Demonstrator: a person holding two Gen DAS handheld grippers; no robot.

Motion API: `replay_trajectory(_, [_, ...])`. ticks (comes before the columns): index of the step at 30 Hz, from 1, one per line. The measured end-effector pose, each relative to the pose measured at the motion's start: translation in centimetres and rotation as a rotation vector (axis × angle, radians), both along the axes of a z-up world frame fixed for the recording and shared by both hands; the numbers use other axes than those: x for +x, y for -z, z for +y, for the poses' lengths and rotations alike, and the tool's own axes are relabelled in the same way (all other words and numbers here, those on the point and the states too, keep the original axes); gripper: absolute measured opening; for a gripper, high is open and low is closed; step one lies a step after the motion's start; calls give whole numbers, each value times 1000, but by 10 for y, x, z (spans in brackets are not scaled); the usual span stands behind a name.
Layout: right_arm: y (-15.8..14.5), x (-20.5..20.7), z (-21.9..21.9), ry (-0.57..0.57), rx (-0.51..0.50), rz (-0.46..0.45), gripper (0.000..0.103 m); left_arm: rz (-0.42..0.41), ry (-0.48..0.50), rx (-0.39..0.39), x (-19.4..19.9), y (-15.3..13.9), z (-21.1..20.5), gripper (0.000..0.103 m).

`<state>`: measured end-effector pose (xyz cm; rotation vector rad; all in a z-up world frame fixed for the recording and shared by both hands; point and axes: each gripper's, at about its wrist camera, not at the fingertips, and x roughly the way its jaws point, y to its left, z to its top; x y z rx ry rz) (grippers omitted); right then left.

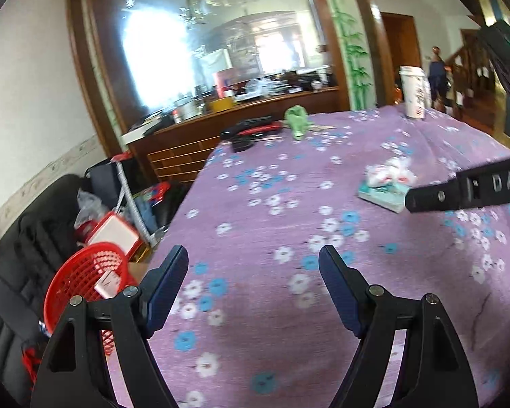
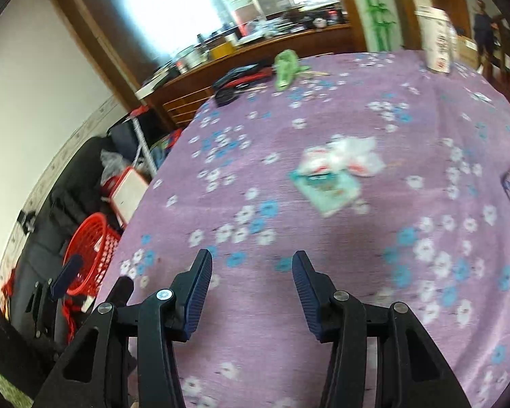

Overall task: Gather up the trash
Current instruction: 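Move both open tools back over the table, then grasp the clear plastic bag with the right tool while the left tool grasps the teal tissue pack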

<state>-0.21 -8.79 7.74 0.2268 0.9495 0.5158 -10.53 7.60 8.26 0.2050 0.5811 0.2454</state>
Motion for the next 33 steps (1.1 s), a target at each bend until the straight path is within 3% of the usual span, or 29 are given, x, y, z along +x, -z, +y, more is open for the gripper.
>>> replay_trajectory(7, [1, 24, -36, 84, 10, 30, 53, 51, 47, 13, 16, 8, -26, 78])
replay_trajectory(9, [2, 32, -41, 95, 0, 38, 58, 65, 55, 13, 21, 12, -29, 78])
replay_trajectory(17, [10, 97, -47, 167, -3, 129, 59, 109, 56, -36, 36, 20, -21, 78])
replay_trajectory(21, [25, 136, -40, 207, 5, 211, 60, 118, 42, -60, 40, 22, -11, 78])
replay_trajectory(24, [48, 158, -43, 266, 111, 336, 60, 121, 40, -74, 44, 22, -5, 78])
replay_trajectory(30, [72, 180, -33, 327, 148, 412, 60, 130, 38, -99, 52, 21, 4, 78])
replay_trajectory(31, [74, 182, -29, 317, 138, 414, 59, 132, 41, -102, 54, 21, 4, 78])
replay_trajectory(33, [75, 185, -22, 296, 105, 397, 39, 134, 44, -106, 55, 21, 4, 78])
